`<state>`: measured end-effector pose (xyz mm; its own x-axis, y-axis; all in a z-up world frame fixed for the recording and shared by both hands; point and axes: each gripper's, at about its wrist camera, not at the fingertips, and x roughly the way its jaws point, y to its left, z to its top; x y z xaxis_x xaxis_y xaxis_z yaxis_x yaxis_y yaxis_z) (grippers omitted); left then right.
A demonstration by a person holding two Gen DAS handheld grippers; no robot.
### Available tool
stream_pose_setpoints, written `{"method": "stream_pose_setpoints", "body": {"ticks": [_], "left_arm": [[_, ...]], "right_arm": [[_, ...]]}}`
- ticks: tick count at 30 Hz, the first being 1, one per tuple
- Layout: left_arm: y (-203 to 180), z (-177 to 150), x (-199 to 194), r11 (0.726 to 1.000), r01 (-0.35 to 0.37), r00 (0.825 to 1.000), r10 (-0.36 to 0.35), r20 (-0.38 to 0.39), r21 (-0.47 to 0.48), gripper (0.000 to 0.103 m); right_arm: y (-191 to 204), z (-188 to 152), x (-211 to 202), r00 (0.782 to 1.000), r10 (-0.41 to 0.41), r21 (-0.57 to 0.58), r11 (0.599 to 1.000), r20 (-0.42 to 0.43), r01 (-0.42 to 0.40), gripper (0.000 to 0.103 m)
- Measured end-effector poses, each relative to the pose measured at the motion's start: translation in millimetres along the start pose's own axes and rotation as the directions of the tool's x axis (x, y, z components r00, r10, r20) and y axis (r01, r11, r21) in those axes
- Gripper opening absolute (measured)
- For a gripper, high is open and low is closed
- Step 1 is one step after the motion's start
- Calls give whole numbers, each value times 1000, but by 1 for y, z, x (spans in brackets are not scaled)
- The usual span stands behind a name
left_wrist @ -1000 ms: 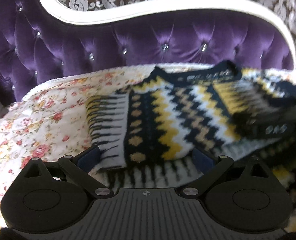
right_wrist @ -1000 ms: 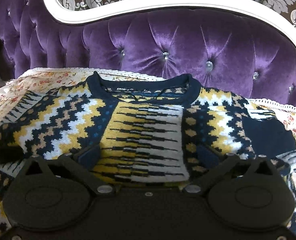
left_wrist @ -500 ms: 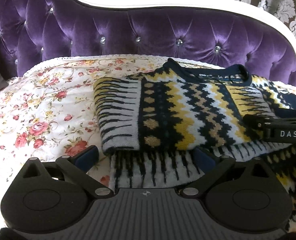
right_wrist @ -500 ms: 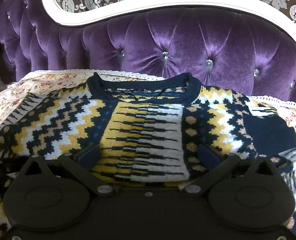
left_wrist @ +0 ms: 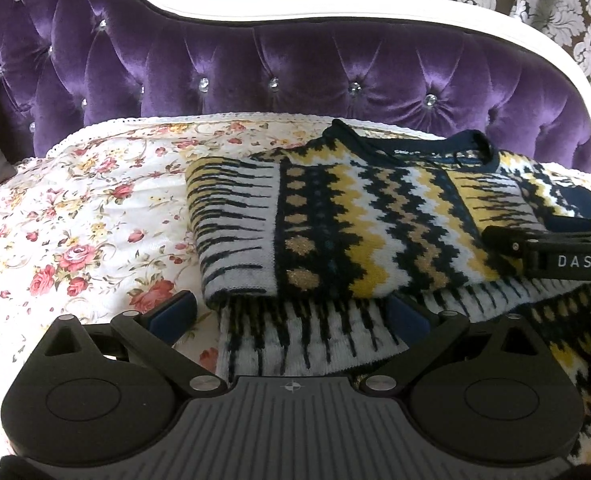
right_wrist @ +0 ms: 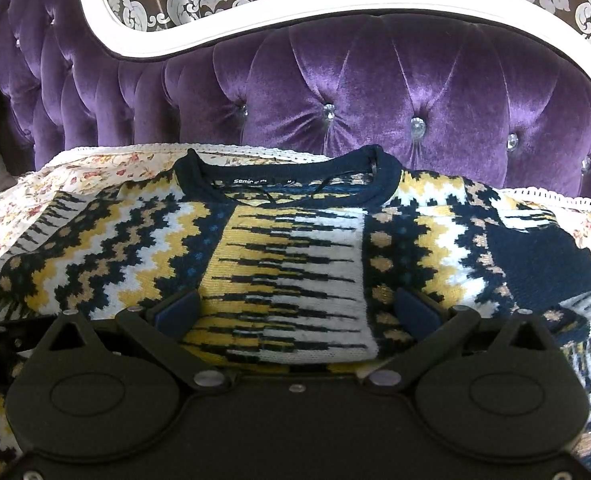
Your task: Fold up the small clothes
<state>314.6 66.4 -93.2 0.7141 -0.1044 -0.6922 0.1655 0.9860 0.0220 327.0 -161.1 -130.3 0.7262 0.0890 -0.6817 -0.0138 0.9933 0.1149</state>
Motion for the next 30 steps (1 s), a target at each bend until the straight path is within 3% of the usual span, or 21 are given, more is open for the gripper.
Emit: {"method": "stream_pose_setpoints", "body": {"ticks": [6,12,19,22,24,30], "left_arm": [[5,-6,-10,1000,13,1000,-13,10,-26,98],[12,-27,-33,999,-43,999,43,8,-18,96],[25,-58,-77,988,-97,995,93,-35,-117,95],[32,-69,-99,981,-108,993,100,-59,-162,95],[37,-77,-117,975,-105,994,96,-53,-196,95],[28,-93,-159,975,-78,997,77,-11,-209,95]], "right_arm": [[0,-1,0,1000,5,15,1000,6,-5,103],[0,-1,-1,1000,6,17,1000,7,-6,103],[1,1,-1,1000,2,13,1000,-4,-2,103],[1,9,-8,999,13,-5,1000,-50,-14,103],[-3,18,-32,998,47,25,999,-49,-46,102],[-39,31,-148,986,127,76,988,106,-136,102]]}}
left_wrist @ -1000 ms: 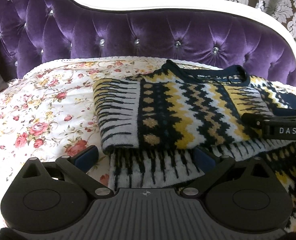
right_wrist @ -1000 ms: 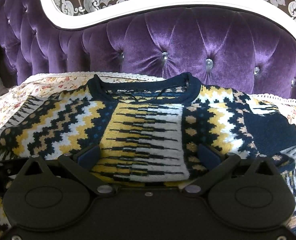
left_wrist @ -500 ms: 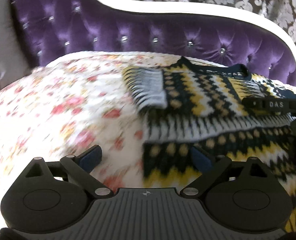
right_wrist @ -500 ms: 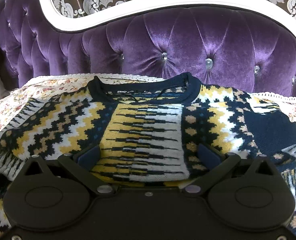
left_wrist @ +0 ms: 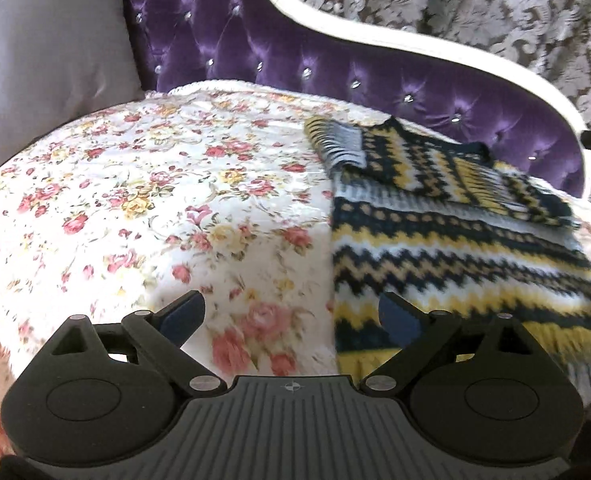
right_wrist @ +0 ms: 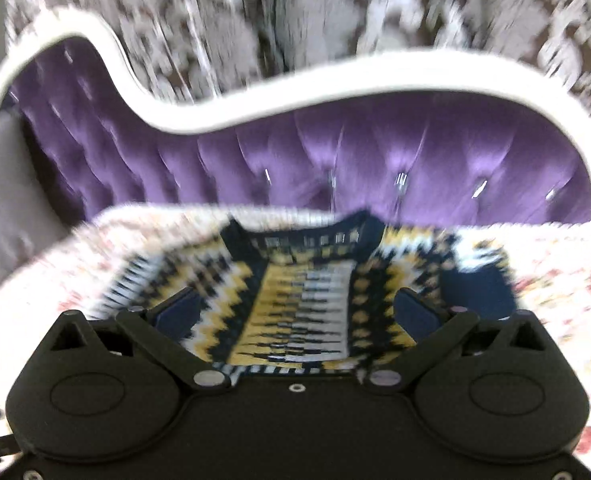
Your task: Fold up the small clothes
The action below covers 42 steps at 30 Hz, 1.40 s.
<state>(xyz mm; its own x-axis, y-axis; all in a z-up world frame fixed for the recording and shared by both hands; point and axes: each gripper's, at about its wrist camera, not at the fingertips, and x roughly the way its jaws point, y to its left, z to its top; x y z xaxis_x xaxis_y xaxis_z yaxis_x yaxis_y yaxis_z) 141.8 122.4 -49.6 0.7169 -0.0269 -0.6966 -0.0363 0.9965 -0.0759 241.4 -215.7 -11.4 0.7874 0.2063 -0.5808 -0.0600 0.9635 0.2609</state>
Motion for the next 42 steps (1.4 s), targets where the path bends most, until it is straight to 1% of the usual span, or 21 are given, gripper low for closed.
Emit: {"method": "stream_pose_setpoints", "body": {"ticks": [3,5,7,11,14,16,19,22,26,28,29,30,31,32,33,34,36,37,38,39,42], "left_arm": [[-12,-10,-15,999,35,999,-35,12,13,95],[-21,-20,-20,998,58,998,-59,8,25,95],[-29,-29,-25,996,76,997,-76,-2,48,95],[-44,-50,-36,989,112,994,-111,-23,91,95],[-51,-61,-43,985,125,992,-122,-32,122,95],[-55,-67,-50,982,124,992,-121,-29,144,95],[-57,-71,-56,980,125,992,-123,-22,154,95],[-60,-72,-59,980,121,993,-119,-22,156,95],[-61,-74,-65,981,105,994,-103,-18,163,95],[-58,-74,-67,982,95,995,-95,-12,161,95],[-57,-74,-68,984,91,996,-91,-8,156,95],[-55,-74,-69,985,88,996,-89,-3,147,95],[-53,-74,-69,986,88,996,-89,0,140,95],[-52,-74,-69,987,89,996,-89,-1,133,95],[-51,-74,-69,987,89,996,-89,-2,131,95],[-51,-73,-69,987,89,996,-90,-3,133,95],[-50,-72,-69,986,89,996,-90,-2,139,95],[-50,-72,-69,986,89,996,-90,0,139,95],[-50,-71,-70,986,89,996,-90,2,139,95],[-49,-71,-70,986,89,996,-90,4,139,95],[-48,-70,-69,987,89,996,-91,6,136,95]], "right_arm": [[-17,-6,-55,999,5,5,1000,37,-5,102],[-30,-18,-87,999,-6,26,1000,38,5,102],[-45,-39,-115,1000,-18,58,998,22,17,102],[-69,-79,-146,998,-27,149,988,-51,34,102],[-80,-104,-161,994,-11,224,974,-112,36,102],[-80,-117,-165,991,-4,244,969,-136,38,102],[-68,-128,-169,988,-1,218,975,-157,36,102],[-56,-136,-167,984,28,193,981,-179,7,102],[-47,-147,-160,972,47,170,985,-231,-8,102],[-46,-152,-156,964,63,169,985,-260,-19,95],[-45,-153,-153,958,73,173,985,-277,-25,87],[-44,-156,-151,954,79,178,984,-289,-27,84],[-43,-157,-149,950,81,181,983,-302,-27,82],[-42,-158,-147,946,83,180,983,-313,-27,78],[-40,-158,-146,943,88,180,983,-321,-31,69],[-40,-158,-145,941,101,184,982,-324,-42,64],[-40,-159,-143,935,130,208,976,-330,-62,47],[-40,-160,-142,934,134,218,974,-333,-62,41],[-40,-161,-142,934,132,227,972,-332,-57,27],[-41,-162,-142,934,138,237,970,-329,-60,22],[-44,-161,-143,934,179,292,953,-309,-86,18]]}}
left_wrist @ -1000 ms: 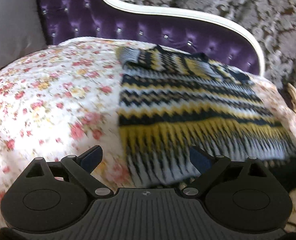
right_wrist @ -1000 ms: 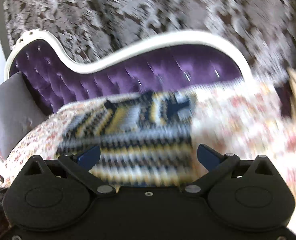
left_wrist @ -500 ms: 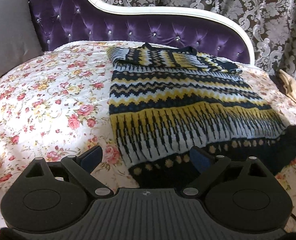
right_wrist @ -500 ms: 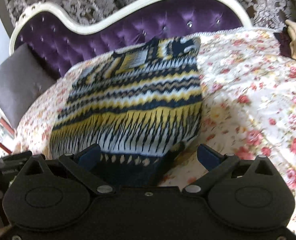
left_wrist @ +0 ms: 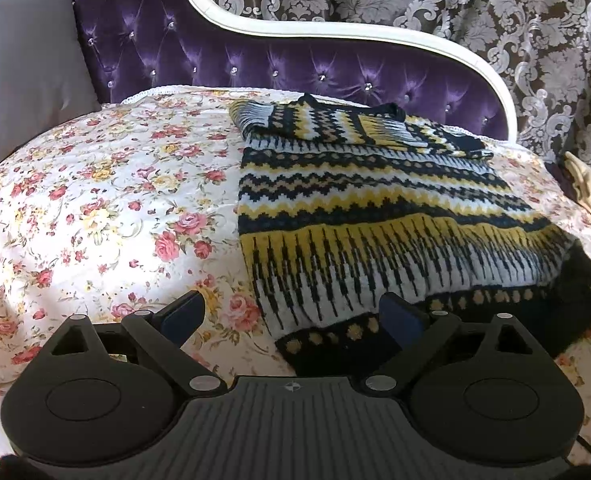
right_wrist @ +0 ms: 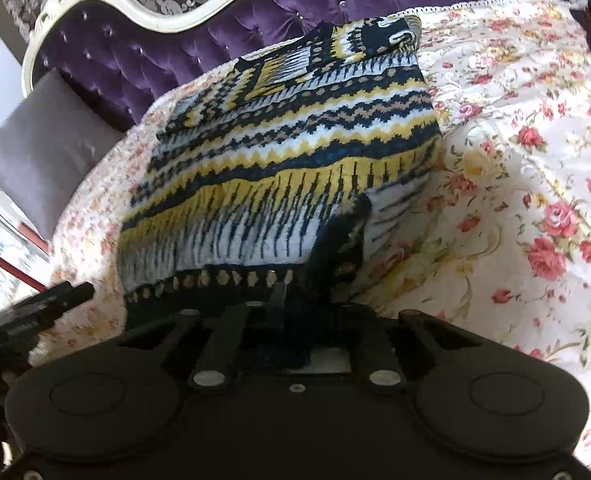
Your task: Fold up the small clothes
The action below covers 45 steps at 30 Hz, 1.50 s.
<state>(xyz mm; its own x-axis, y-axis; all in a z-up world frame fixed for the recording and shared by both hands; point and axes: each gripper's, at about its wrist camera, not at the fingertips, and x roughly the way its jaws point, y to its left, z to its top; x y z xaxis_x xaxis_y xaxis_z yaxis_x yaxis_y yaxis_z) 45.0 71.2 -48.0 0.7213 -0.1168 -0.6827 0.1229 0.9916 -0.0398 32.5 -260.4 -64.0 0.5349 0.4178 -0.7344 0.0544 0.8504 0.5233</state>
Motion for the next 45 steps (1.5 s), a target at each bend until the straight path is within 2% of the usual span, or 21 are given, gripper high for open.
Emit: {"method": "stream_pose_setpoints", "body": {"ticks": [5,9,15,22,26,27,29,31,33,34,36,38,39,42,45], "left_arm": [[2,3,1,1000,1,1000,-1,4,0,95],[4,7,3,1000,3,1000,-3,11,5,95],[11,12,4,1000,-2,1000,1,20,16,95],[19,23,13,999,-4,1000,3,28,40,95],[20,29,22,999,4,1000,-5,17,54,95],[21,29,23,998,5,1000,-6,17,55,95],[22,30,24,999,9,1000,-10,20,54,95],[24,29,26,999,16,1000,-16,15,45,95],[25,28,28,999,20,1000,-21,8,39,95],[24,28,28,999,22,1000,-22,4,43,95],[22,27,26,998,24,1000,-24,4,55,95],[21,26,21,998,26,1000,-27,9,65,95],[20,26,18,997,26,1000,-26,11,69,95],[19,23,12,998,18,1000,-19,12,63,95],[17,22,9,998,7,1000,-8,3,59,95]], "right_arm": [[1,7,-6,996,82,46,995,31,-84,17],[1,16,-8,981,180,128,974,74,-188,17],[0,40,-5,953,274,202,933,131,-296,17],[0,89,1,917,322,226,900,234,-373,16],[-1,123,9,924,277,183,926,263,-330,14],[-1,130,12,931,261,169,936,256,-309,21],[4,133,12,949,219,112,962,227,-248,21],[21,125,11,971,168,-19,986,172,-167,28],[41,107,14,987,114,-165,982,115,-94,64],[47,98,16,991,97,-222,972,93,-74,72],[57,80,23,997,73,-335,941,39,-55,72],[67,67,31,999,41,-476,878,-16,-44,71],[72,63,35,999,19,-559,829,-33,-34,71],[85,57,45,996,-40,-762,647,-84,-38,71],[86,58,51,990,-35,-851,517,-133,-96,71]]}}
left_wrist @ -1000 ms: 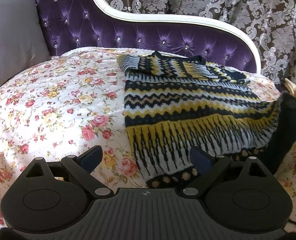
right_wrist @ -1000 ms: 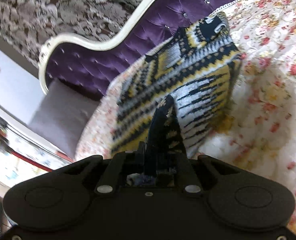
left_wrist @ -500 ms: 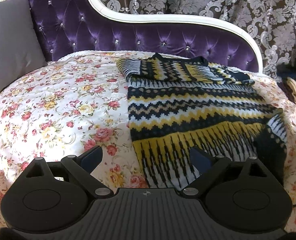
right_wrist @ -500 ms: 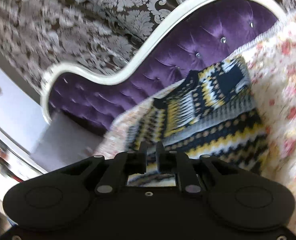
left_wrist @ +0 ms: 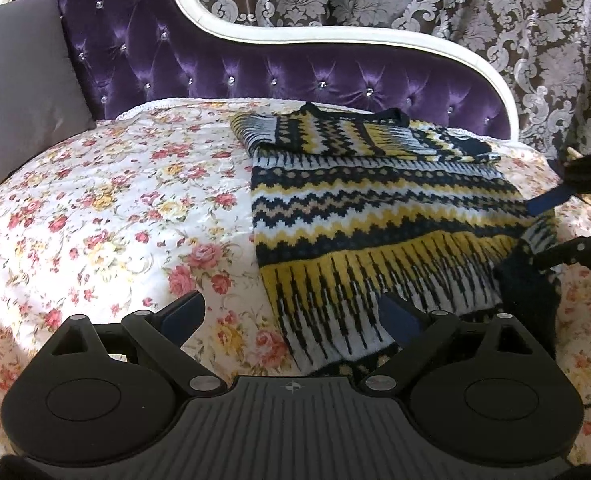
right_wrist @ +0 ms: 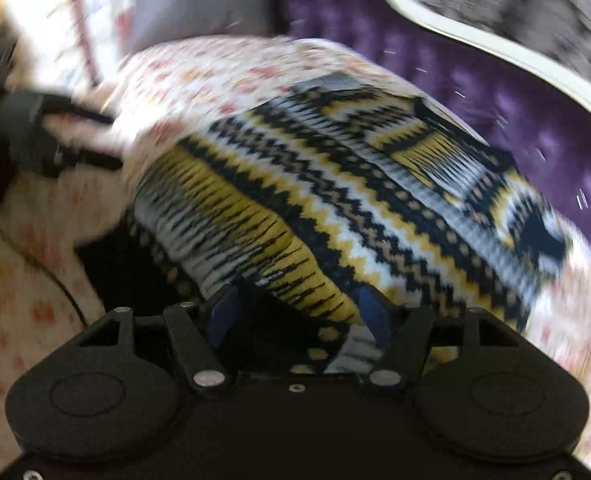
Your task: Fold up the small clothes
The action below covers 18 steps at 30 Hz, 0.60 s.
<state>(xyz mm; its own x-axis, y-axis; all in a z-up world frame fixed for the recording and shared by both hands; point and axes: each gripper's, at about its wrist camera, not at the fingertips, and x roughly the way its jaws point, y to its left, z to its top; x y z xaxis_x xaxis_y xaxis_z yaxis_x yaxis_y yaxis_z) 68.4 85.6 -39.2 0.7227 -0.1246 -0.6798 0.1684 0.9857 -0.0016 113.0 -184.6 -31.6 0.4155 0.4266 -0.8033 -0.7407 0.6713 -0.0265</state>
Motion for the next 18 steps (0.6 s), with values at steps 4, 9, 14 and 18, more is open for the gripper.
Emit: {"method": "stream_pose_setpoints", "body": {"ticks": [4,9,14,18], "left_arm": [[-3,-3,-4,1000,-17,1000,17,-10,3,95],[-3,-6,-6,999,-38,999,38,-22,1,95],[-1,-7,-2,999,-47,998,47,-36,-7,95],[1,-9,1,999,-49,998,49,-47,-8,95]], "right_arm": [[5,1,19,996,64,-162,984,-64,-74,71],[13,-6,48,977,144,-259,949,-157,-182,70],[9,-6,58,971,172,-230,951,-166,-208,93],[19,-11,66,972,168,-257,944,-163,-206,103]]}}
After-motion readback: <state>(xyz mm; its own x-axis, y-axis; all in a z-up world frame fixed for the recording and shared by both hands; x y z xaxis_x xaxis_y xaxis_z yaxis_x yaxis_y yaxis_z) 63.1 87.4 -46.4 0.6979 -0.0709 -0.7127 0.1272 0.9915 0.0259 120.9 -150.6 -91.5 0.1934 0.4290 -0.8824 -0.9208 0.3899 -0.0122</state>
